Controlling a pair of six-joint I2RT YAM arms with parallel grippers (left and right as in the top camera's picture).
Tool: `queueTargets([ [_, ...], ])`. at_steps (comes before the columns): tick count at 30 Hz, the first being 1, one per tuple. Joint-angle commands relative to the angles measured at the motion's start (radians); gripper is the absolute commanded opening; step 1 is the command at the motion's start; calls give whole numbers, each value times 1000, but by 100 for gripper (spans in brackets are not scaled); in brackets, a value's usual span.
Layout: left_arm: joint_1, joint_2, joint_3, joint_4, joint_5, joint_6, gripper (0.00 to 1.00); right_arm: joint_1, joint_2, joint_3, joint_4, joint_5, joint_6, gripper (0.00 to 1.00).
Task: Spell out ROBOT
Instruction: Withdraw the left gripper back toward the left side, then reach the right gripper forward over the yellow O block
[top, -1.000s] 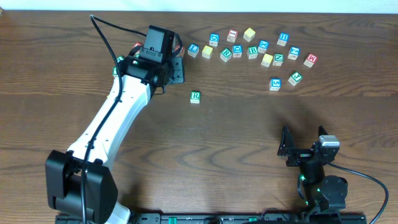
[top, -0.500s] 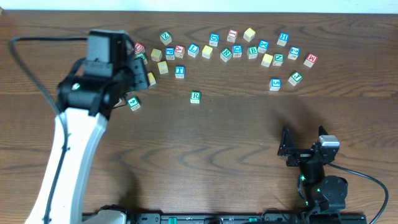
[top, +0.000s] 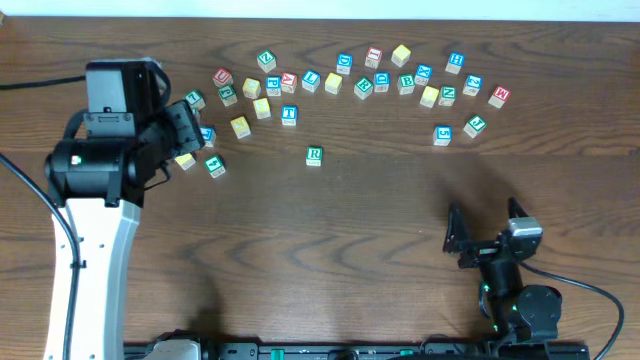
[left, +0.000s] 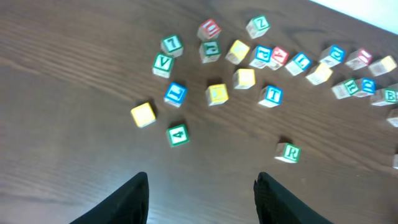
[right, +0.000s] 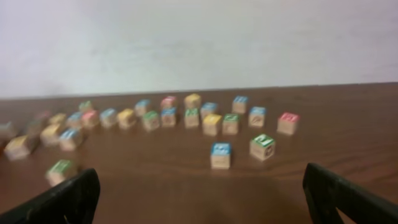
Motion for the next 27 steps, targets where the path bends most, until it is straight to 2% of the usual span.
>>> queueTargets([
  [1, 10, -4, 20, -13, -2, 23, 54, -10, 45, 121, -56, -70, -72, 99],
  [8, 10, -4, 20, -12, -2, 23, 54, -23, 340, 414, -87, -71, -113, 99],
  [14, 10, -4, 20, -11, -2, 23, 54, -23, 677, 728, -233, -92, -121, 99],
  [27, 10, -4, 20, -11, -2, 23, 55, -23, 1372, 1566, -879, -127, -158, 99],
])
